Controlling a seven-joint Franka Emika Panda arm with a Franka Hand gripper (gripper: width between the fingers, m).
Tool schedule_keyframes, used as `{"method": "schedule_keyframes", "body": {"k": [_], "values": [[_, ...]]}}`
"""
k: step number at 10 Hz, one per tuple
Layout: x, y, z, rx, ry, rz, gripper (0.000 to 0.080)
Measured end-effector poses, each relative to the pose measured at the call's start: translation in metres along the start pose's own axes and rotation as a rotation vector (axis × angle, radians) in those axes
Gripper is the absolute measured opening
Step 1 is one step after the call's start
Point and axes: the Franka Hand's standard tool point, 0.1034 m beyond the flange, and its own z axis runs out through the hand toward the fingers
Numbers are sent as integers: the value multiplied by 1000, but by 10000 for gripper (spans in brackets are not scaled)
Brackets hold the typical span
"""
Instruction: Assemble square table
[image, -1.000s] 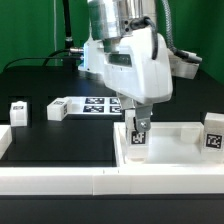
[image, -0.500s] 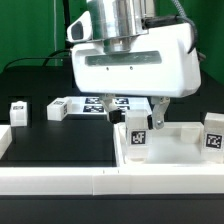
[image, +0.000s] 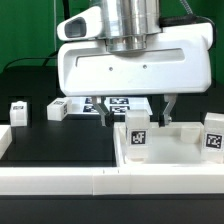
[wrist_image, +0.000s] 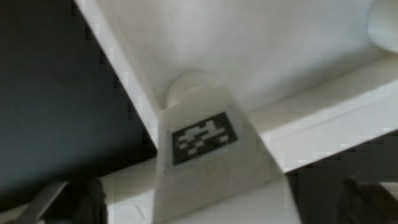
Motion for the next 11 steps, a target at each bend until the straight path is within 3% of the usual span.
{"method": "schedule_keyframes", "body": {"k": [3, 7, 8, 9, 10, 11], "values": [[-3, -6, 3, -34, 0, -236, 648], [0, 3, 2, -37, -2, -406, 648], [2, 6, 1, -38, -1, -406, 516], [2, 6, 1, -38, 0, -406, 516], [2, 6, 1, -38, 0, -406, 377], [2, 6, 1, -38, 0, -401, 289]]}}
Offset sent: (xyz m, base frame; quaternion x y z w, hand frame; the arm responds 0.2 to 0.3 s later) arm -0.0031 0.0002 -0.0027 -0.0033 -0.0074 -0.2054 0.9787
